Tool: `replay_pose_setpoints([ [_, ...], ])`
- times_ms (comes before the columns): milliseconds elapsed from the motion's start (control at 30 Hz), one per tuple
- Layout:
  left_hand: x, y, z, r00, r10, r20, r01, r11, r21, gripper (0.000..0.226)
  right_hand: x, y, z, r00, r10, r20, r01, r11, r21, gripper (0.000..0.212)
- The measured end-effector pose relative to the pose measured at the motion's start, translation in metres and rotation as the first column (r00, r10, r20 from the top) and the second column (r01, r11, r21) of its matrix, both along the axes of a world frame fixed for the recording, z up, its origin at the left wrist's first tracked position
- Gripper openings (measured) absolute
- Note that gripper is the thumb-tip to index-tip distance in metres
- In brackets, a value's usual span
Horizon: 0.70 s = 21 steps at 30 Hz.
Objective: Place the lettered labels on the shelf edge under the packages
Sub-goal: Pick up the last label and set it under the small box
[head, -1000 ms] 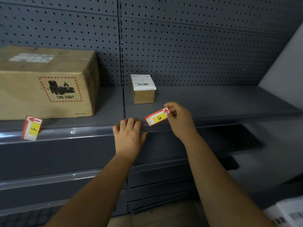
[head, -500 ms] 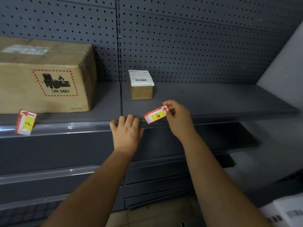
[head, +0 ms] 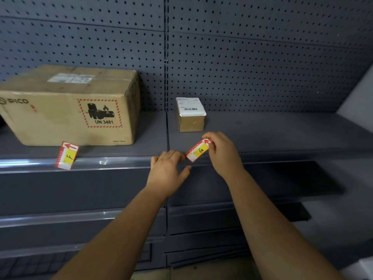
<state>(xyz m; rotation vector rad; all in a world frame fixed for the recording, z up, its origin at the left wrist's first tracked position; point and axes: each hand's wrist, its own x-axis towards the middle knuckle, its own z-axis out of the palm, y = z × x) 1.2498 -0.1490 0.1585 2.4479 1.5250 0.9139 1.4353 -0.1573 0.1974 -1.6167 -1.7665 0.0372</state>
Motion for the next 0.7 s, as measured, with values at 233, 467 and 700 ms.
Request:
replay_pose_setpoints([
  [233, -0.005, 0.000, 0.000, 1.000, -0.017, 0.009, 0.017, 0.999, -0.032, 0.027, -0.002, -0.004, -0.008, 0.997, 0.024, 0.071, -0.020, 0.999, -0.047, 0.033],
  [467, -0.014, -0.007, 0.005, 0.999, -0.046, 0.019, 0.046, 0.998, -0.043, 0.032, -0.002, -0.018, -0.007, 0.999, -0.001, 0.053, 0.005, 0.997, -0.083, 0.050],
  [700, -0.040, -0.029, 0.026, 0.996, -0.071, -0.046, 0.073, 0.997, 0.027, 0.036, -0.014, -0.048, -0.006, 0.999, -0.041, -0.021, 0.040, 0.998, -0.049, 0.036],
])
